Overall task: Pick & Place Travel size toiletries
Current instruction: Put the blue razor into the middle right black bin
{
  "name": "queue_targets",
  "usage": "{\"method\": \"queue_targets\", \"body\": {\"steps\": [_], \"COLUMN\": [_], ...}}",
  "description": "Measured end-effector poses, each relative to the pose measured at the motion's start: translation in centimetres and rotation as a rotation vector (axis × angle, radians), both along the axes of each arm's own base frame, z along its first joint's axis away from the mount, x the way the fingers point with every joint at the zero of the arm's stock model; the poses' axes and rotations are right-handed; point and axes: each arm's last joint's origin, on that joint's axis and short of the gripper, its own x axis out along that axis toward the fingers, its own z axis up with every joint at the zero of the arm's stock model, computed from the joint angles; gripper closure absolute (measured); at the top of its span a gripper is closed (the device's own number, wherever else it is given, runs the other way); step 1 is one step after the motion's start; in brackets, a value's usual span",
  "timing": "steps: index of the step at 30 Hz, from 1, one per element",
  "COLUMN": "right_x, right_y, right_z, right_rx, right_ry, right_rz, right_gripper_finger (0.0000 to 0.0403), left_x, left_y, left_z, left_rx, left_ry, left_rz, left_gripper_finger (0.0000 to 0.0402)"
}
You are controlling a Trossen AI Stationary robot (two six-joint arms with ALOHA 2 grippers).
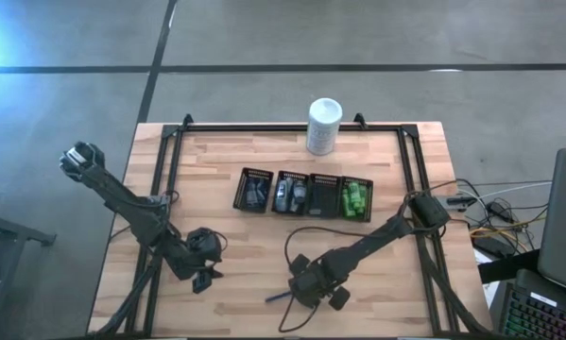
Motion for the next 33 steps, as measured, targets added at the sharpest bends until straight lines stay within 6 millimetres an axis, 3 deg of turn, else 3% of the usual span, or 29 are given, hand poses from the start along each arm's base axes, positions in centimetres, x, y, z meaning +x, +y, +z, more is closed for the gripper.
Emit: {"method": "queue_targets", "body": {"steps": [7, 12, 15, 19, 22, 24, 28, 33], "right_x": [-1.2, -3.1, -4.7, -7.3, -9.0, -9.7, -9.8, -9.0], "right_y": [-0.5, -0.8, -1.6, -3.4, -4.7, -5.2, -7.0, -10.7], "right_z": [0.5, 2.7, 3.7, 4.6, 5.2, 5.3, 6.1, 7.3], "right_rx": [-0.032, -0.041, -0.059, -0.031, 0.086, 0.231, 0.491, 0.552], "right_ry": [0.128, 0.192, 0.177, 0.131, 0.066, -0.005, -0.170, -0.295], "right_rz": [-0.183, -0.402, -0.713, -1.318, -1.791, -2.019, -2.264, -2.355], "right_gripper_finger": [0.0374, 0.0374, 0.0374, 0.0374, 0.0374, 0.0374, 0.0374, 0.0371], "left_x": [0.2, 0.2, 0.4, 0.6, 0.7, 0.8, 0.9, 1.0], "left_y": [0.2, 0.4, 0.5, 1.1, 1.6, 2.0, 2.5, 3.0], "left_z": [0.1, 0.1, 0.2, 0.0, -0.5, -0.9, -1.4, -1.6], "left_rx": [0.053, 0.080, 0.111, 0.152, 0.169, 0.181, 0.214, 0.271], "left_ry": [-0.052, -0.076, -0.099, -0.121, -0.106, -0.096, -0.083, -0.089], "left_rz": [0.069, 0.100, 0.123, 0.167, 0.188, 0.200, 0.186, 0.173], "left_gripper_finger": [0.0163, 0.0163, 0.0163, 0.0163, 0.0163, 0.0163, 0.0163, 0.0163]}}
